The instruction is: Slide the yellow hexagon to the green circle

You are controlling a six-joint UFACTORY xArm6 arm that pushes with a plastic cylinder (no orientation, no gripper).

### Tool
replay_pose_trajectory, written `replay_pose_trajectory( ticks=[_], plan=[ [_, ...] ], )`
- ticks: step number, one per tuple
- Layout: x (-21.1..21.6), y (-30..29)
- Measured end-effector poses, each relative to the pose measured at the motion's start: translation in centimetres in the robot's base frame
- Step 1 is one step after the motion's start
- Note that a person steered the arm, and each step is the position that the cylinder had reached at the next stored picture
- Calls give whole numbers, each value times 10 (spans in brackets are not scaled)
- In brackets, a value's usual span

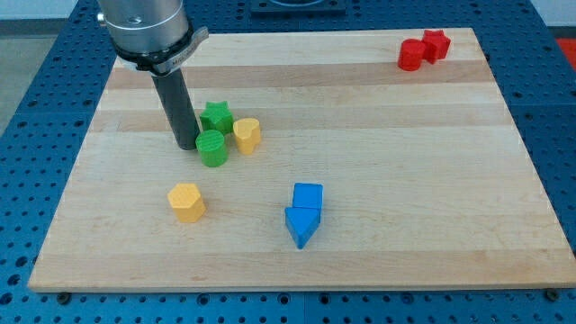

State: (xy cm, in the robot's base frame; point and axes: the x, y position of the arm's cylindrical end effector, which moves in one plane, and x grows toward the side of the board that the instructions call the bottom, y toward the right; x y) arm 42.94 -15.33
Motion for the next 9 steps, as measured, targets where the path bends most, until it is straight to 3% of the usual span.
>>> replay_pose_trajectory(
  ticks=[2,3,4,7,9],
  plan=[
    [12,-38],
    [54,-44],
    [90,-39],
    [135,-6],
    [129,-3]
  ],
)
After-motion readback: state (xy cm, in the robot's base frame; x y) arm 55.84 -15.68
